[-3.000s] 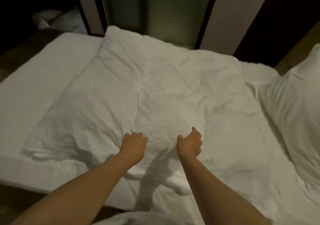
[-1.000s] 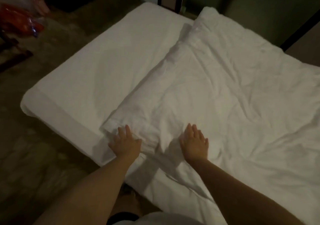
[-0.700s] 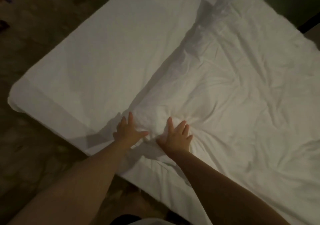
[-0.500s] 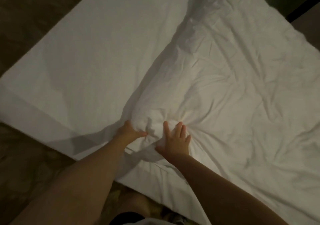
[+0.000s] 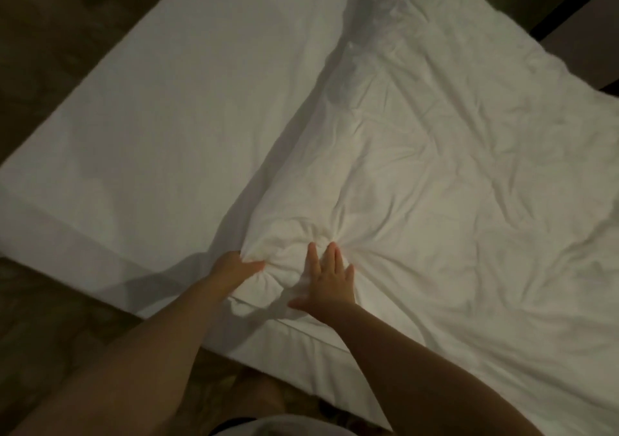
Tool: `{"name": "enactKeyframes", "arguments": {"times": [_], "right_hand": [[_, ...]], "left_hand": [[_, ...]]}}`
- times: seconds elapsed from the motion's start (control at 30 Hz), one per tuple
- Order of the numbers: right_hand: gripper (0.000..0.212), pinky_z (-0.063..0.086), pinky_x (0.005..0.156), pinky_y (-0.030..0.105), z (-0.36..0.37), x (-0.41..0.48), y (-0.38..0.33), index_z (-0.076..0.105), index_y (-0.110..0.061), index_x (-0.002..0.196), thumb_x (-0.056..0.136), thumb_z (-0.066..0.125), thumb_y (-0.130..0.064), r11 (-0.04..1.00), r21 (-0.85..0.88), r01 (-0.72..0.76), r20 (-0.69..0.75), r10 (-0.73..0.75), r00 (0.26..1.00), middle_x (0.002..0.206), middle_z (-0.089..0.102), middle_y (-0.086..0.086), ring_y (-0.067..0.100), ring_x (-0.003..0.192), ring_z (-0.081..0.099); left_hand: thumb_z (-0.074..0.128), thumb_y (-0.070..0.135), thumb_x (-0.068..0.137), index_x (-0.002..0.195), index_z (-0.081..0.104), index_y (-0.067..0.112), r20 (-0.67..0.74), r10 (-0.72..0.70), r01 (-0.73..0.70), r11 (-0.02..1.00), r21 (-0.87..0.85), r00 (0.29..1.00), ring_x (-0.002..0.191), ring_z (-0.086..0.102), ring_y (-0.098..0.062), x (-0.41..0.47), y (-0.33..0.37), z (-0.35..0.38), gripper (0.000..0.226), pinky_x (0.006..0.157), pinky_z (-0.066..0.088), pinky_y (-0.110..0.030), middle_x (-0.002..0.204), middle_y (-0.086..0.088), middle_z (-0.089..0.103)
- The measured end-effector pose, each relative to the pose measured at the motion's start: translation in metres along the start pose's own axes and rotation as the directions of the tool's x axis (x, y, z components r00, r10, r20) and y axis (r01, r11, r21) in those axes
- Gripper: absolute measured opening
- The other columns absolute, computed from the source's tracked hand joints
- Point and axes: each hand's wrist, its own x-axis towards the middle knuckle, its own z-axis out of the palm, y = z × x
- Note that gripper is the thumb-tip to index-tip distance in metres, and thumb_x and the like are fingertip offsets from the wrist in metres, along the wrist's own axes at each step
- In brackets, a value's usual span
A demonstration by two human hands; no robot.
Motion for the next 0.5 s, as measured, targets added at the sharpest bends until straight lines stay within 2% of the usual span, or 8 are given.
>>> {"name": "enactKeyframes", "arguments": {"times": [0.07, 0.13, 0.23, 0.3, 0.37, 0.4, 0.43, 0.5], "right_hand": [[0.115, 0.001, 0.116, 0.055, 0.003, -0.003, -0.003, -0.019, -0.024, 0.149, 0.077, 0.059, -0.066, 0.997, 0.082, -0.012, -0.016, 0.013, 1.0, 0.156, -0.02, 0.018, 0.031, 0.145, -0.018], [0.113, 0.001, 0.117, 0.054, 0.0, -0.004, -0.012, -0.017, -0.025, 0.15, 0.077, 0.06, -0.065, 0.975, 0.22, -0.037, -0.005, 0.039, 0.999, 0.157, -0.019, 0.016, 0.029, 0.146, -0.017], [0.106, 0.009, 0.118, 0.051, -0.012, -0.005, -0.013, -0.011, -0.024, 0.152, 0.081, 0.062, -0.055, 0.875, 0.482, -0.051, -0.021, 0.07, 0.997, 0.159, -0.01, 0.013, 0.027, 0.147, -0.007], [0.106, 0.021, 0.116, 0.05, -0.028, -0.007, -0.01, -0.002, -0.022, 0.153, 0.075, 0.065, -0.05, 0.694, 0.719, -0.023, -0.052, 0.087, 0.995, 0.158, 0.011, 0.012, 0.029, 0.146, 0.012], [0.106, 0.036, 0.109, 0.046, -0.054, -0.014, -0.004, 0.007, -0.025, 0.151, 0.062, 0.06, -0.051, 0.409, 0.912, -0.03, -0.041, 0.165, 0.986, 0.147, 0.038, 0.011, 0.031, 0.133, 0.039], [0.106, 0.038, 0.108, 0.043, -0.069, -0.018, 0.002, 0.007, -0.026, 0.151, 0.062, 0.058, -0.054, 0.298, 0.954, -0.038, -0.028, 0.213, 0.977, 0.144, 0.043, 0.011, 0.032, 0.128, 0.045], [0.103, 0.036, 0.108, 0.037, -0.086, -0.024, 0.009, 0.006, -0.024, 0.152, 0.069, 0.057, -0.056, 0.234, 0.972, -0.035, -0.026, 0.253, 0.967, 0.145, 0.042, 0.01, 0.032, 0.128, 0.045], [0.091, 0.032, 0.106, 0.033, -0.118, -0.033, 0.033, 0.006, -0.019, 0.153, 0.085, 0.056, -0.053, 0.209, 0.978, 0.006, -0.075, 0.324, 0.943, 0.149, 0.037, 0.012, 0.032, 0.132, 0.041]], "left_hand": [[0.078, 0.034, 0.077, 0.124, 0.057, 0.0, 0.021, -0.022, 0.023, 0.998, -0.052, 1.0, 0.103, 0.062, -0.029, -0.003, 0.009, 0.002, 0.061, 0.085, 0.049, -0.033, 0.114, -0.017, 0.064], [0.077, 0.024, 0.078, 0.12, 0.059, -0.002, 0.071, -0.06, 0.069, 0.989, -0.127, 0.996, 0.091, 0.063, -0.027, -0.01, 0.02, 0.007, 0.052, 0.081, 0.051, -0.034, 0.101, -0.015, 0.066], [0.07, 0.009, 0.081, 0.117, 0.06, -0.002, 0.1, -0.012, 0.023, 0.994, -0.106, 0.995, 0.083, 0.063, -0.026, -0.021, 0.036, 0.016, 0.039, 0.078, 0.051, -0.035, 0.098, -0.017, 0.067], [0.073, 0.011, 0.076, 0.115, 0.061, 0.002, 0.11, 0.049, -0.045, 0.998, -0.043, 0.993, 0.079, 0.063, -0.021, -0.037, 0.055, 0.024, 0.042, 0.07, 0.052, -0.027, 0.096, -0.014, 0.068], [0.068, 0.008, 0.078, 0.107, 0.063, 0.006, 0.144, 0.156, -0.165, 0.985, 0.052, 0.977, 0.074, 0.062, -0.015, -0.055, 0.08, 0.036, 0.03, 0.06, 0.05, -0.019, 0.087, -0.007, 0.067], [0.065, 0.004, 0.08, 0.105, 0.064, 0.007, 0.172, 0.226, -0.244, 0.965, 0.092, 0.959, 0.077, 0.063, -0.015, -0.066, 0.096, 0.042, 0.025, 0.062, 0.051, -0.018, 0.087, -0.006, 0.067], [0.064, 0.003, 0.081, 0.107, 0.064, 0.008, 0.2, 0.301, -0.328, 0.937, 0.122, 0.933, 0.085, 0.064, -0.016, -0.078, 0.112, 0.049, 0.027, 0.071, 0.053, -0.02, 0.093, -0.006, 0.068], [0.067, 0.005, 0.08, 0.117, 0.063, 0.009, 0.254, 0.417, -0.462, 0.873, 0.154, 0.873, 0.1, 0.064, -0.019, -0.102, 0.146, 0.069, 0.038, 0.087, 0.053, -0.029, 0.107, -0.007, 0.068]]}}
